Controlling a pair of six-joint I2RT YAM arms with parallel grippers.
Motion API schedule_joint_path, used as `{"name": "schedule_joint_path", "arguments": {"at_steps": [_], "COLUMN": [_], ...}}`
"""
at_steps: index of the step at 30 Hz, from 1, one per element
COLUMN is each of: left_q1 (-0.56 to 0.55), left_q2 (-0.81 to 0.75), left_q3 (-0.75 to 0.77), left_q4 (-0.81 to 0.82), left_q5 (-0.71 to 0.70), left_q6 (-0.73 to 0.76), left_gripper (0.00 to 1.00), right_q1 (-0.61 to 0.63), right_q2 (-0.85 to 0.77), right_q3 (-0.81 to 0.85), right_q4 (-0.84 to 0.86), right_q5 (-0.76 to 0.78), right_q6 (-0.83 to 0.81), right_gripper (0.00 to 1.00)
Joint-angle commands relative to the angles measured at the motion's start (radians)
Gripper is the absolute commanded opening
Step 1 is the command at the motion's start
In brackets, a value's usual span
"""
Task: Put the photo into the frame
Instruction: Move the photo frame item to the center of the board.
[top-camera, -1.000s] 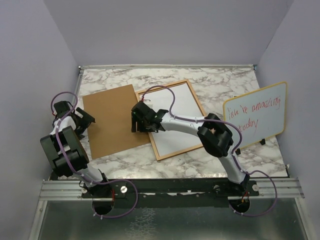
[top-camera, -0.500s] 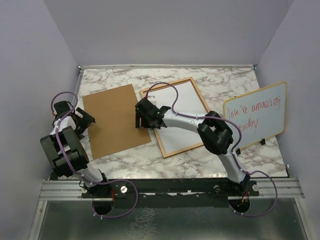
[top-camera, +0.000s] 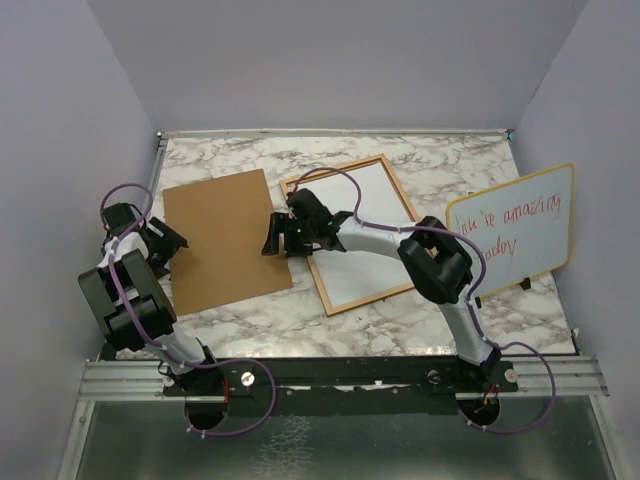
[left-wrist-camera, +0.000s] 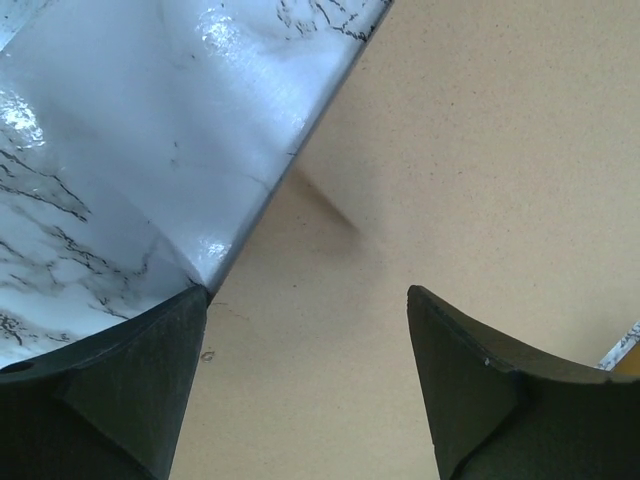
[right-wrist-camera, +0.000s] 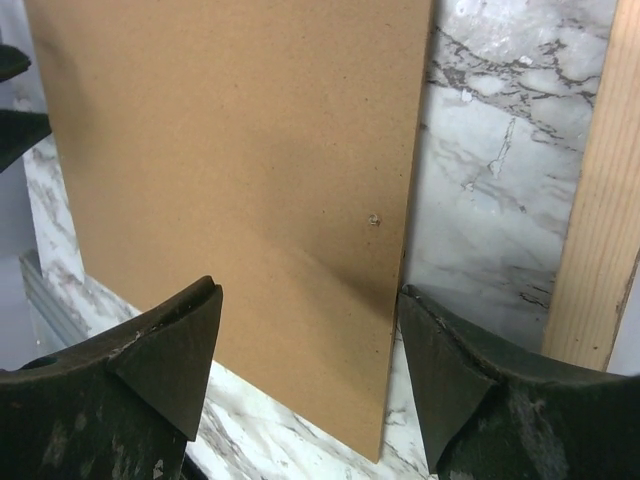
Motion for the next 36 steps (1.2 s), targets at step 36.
{"name": "schedule_joint_path", "arguments": {"at_steps": [36], "left_q1": [-0.284], "left_q2": [-0.154], "left_q3": [-0.222], "left_q4": [0.023], "left_q5": [0.123], "left_q6": [-0.153], "left_gripper": [0.78], "right_q1": [-0.091], "right_q2": [-0.338], "right_q3": [-0.314], "right_q4": [0.123], "right_q5": [0.093], "right_q6": [0.029], "right_gripper": [0.74]}}
